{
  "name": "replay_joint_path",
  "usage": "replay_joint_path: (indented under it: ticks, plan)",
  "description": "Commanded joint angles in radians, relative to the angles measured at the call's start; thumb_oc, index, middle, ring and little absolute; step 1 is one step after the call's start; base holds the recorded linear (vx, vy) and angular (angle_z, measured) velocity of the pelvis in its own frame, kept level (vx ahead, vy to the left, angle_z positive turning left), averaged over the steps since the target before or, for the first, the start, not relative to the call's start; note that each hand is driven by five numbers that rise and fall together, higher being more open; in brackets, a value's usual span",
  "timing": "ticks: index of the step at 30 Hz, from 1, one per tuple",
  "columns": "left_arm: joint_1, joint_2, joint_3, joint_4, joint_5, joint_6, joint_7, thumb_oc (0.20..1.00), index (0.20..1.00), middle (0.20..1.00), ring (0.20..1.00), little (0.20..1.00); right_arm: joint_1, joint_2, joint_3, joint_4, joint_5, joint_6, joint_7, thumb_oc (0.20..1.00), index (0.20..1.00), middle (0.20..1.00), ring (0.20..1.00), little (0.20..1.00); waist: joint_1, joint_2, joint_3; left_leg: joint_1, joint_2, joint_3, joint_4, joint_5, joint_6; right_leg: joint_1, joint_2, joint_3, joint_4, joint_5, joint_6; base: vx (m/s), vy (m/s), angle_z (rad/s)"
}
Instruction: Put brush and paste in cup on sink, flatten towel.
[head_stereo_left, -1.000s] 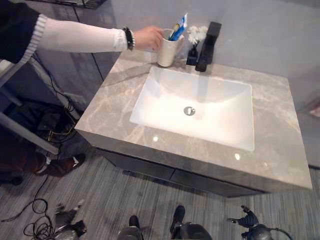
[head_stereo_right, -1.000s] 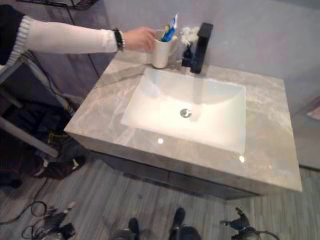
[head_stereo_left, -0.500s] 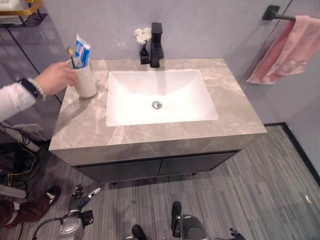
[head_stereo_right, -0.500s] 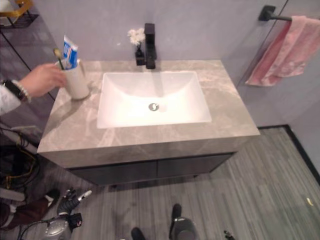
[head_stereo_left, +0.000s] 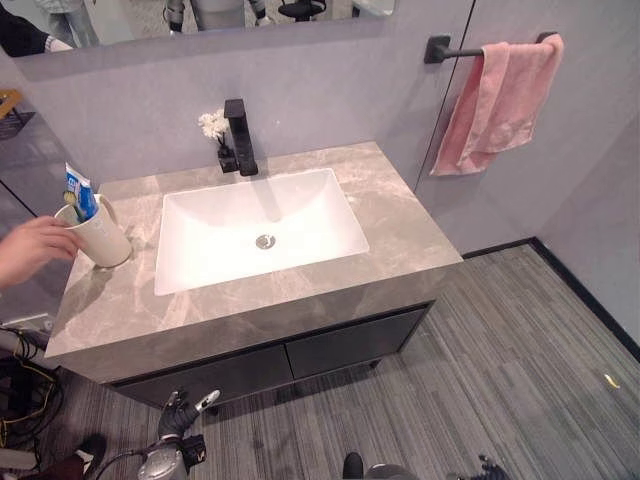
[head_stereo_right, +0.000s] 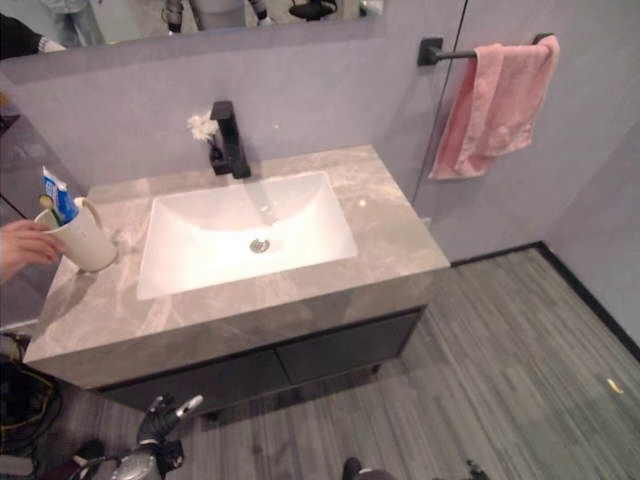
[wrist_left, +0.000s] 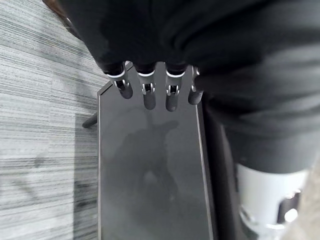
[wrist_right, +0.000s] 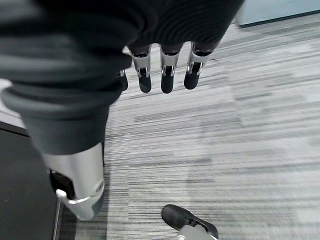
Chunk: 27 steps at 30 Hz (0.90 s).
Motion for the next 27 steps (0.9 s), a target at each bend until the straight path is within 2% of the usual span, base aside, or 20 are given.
replay_joint_path:
  ticks: [1, 3, 5, 7, 11, 12, 13, 14, 17, 22, 23, 27]
  plan:
    - [0.010, 0.041, -0.042, -0.031, 0.010, -0.019, -0.054, 1.000, 1.000, 1.000, 1.000, 1.000, -0.067, -0.058, 0.019, 0.012, 0.019, -0.024, -0.011, 1.000, 1.000, 1.000, 1.000, 1.000, 0.005, -0.041, 0.040, -0.127, 0.000, -0.015, 0.194, 0.000, -0.015, 0.012, -0.065, -0.021, 0.035, -0.010, 0.067, -0.07, -0.039, 0.32]
    - [0.013, 0.054, -0.046, -0.032, 0.035, -0.012, -0.062, 1.000, 1.000, 1.000, 1.000, 1.000, -0.068, -0.058, 0.018, -0.011, 0.023, -0.027, -0.015, 1.000, 1.000, 1.000, 1.000, 1.000, -0.006, -0.037, 0.037, -0.131, 0.050, 0.032, 0.148, 0.013, -0.020, 0.021, -0.074, -0.049, 0.033, -0.019, 0.069, 0.00, 0.055, 0.39]
    - [0.016, 0.060, -0.041, -0.028, 0.045, -0.008, -0.064, 1.000, 1.000, 1.000, 1.000, 1.000, -0.069, -0.054, 0.018, -0.012, 0.027, -0.028, -0.016, 1.000, 1.000, 1.000, 1.000, 1.000, -0.003, -0.032, 0.033, -0.139, 0.064, 0.039, 0.105, 0.039, -0.024, 0.031, -0.077, -0.060, 0.027, -0.019, 0.072, 0.03, 0.083, 0.63]
    - [0.019, 0.068, -0.035, -0.013, 0.058, -0.005, -0.058, 1.000, 1.000, 1.000, 1.000, 1.000, -0.064, -0.050, 0.017, -0.027, 0.033, -0.033, -0.019, 1.000, 1.000, 1.000, 1.000, 1.000, 0.000, -0.015, 0.025, -0.130, 0.086, 0.057, 0.004, 0.103, -0.038, 0.041, -0.083, -0.084, 0.030, -0.019, 0.081, 0.08, 0.168, 0.45]
    - [0.020, 0.061, -0.032, -0.005, 0.069, 0.009, -0.063, 1.000, 1.000, 1.000, 1.000, 1.000, -0.081, -0.045, 0.023, -0.030, 0.027, -0.021, -0.018, 1.000, 1.000, 1.000, 1.000, 1.000, 0.008, 0.007, 0.004, -0.057, 0.013, 0.018, -0.105, 0.082, -0.020, 0.051, -0.102, -0.093, 0.031, -0.023, 0.098, 0.11, 0.218, 0.29]
    - [0.024, 0.056, -0.043, -0.011, 0.090, 0.011, -0.069, 1.000, 1.000, 1.000, 1.000, 1.000, -0.099, -0.031, 0.026, -0.003, 0.018, -0.010, -0.017, 1.000, 1.000, 1.000, 1.000, 1.000, 0.016, 0.013, -0.010, -0.026, -0.025, 0.003, -0.139, 0.068, 0.000, 0.061, -0.121, -0.091, 0.032, -0.008, 0.111, 0.16, 0.236, 0.09]
    - [0.025, 0.056, -0.042, -0.011, 0.090, 0.012, -0.069, 1.000, 1.000, 1.000, 1.000, 1.000, -0.099, -0.031, 0.026, -0.003, 0.018, -0.010, -0.017, 1.000, 1.000, 1.000, 1.000, 1.000, 0.016, 0.013, -0.010, -0.024, -0.027, 0.003, -0.141, 0.069, 0.000, 0.061, -0.122, -0.091, 0.032, -0.008, 0.112, 0.19, 0.296, 0.08]
    - [0.030, 0.058, -0.042, -0.013, 0.096, 0.013, -0.076, 1.000, 1.000, 1.000, 1.000, 1.000, -0.116, -0.015, 0.026, 0.002, 0.026, -0.005, -0.015, 1.000, 1.000, 1.000, 1.000, 1.000, 0.028, 0.013, -0.019, -0.005, -0.052, -0.004, -0.167, 0.060, 0.018, 0.069, -0.140, -0.093, 0.033, 0.003, 0.127, 0.09, 0.153, 0.17]
    - [0.039, 0.059, -0.037, -0.020, 0.117, 0.018, -0.080, 1.000, 1.000, 1.000, 1.000, 1.000, -0.124, 0.006, 0.032, -0.027, 0.038, -0.007, -0.015, 1.000, 1.000, 1.000, 1.000, 1.000, 0.045, 0.009, -0.031, 0.009, -0.083, -0.012, -0.204, 0.053, 0.036, 0.072, -0.162, -0.100, 0.026, 0.022, 0.148, 0.10, 0.192, 0.21]
    - [0.046, 0.061, -0.044, -0.040, 0.123, 0.022, -0.085, 1.000, 1.000, 1.000, 1.000, 1.000, -0.137, 0.032, 0.056, -0.047, 0.042, -0.007, -0.011, 1.000, 1.000, 1.000, 1.000, 1.000, 0.064, 0.008, -0.034, 0.015, -0.108, -0.021, -0.215, 0.035, 0.054, 0.077, -0.186, -0.104, 0.012, 0.047, 0.167, 0.05, 0.133, 0.20]
    - [0.061, 0.050, -0.040, -0.061, 0.066, 0.023, -0.095, 1.000, 1.000, 1.000, 1.000, 1.000, -0.143, 0.040, 0.071, -0.052, 0.038, -0.005, -0.005, 1.000, 1.000, 1.000, 1.000, 1.000, 0.073, 0.009, -0.036, 0.019, -0.119, -0.023, -0.215, 0.024, 0.063, 0.081, -0.197, -0.103, 0.009, 0.058, 0.174, 0.06, 0.110, 0.35]
    - [0.077, 0.046, -0.054, -0.068, 0.078, 0.027, -0.106, 1.000, 1.000, 1.000, 1.000, 1.000, -0.147, 0.066, 0.098, -0.047, 0.029, 0.000, 0.011, 1.000, 1.000, 1.000, 1.000, 1.000, 0.087, 0.006, -0.045, 0.030, -0.138, -0.028, -0.222, 0.007, 0.078, 0.086, -0.220, -0.097, 0.014, 0.096, 0.194, 0.07, 0.118, 0.08]
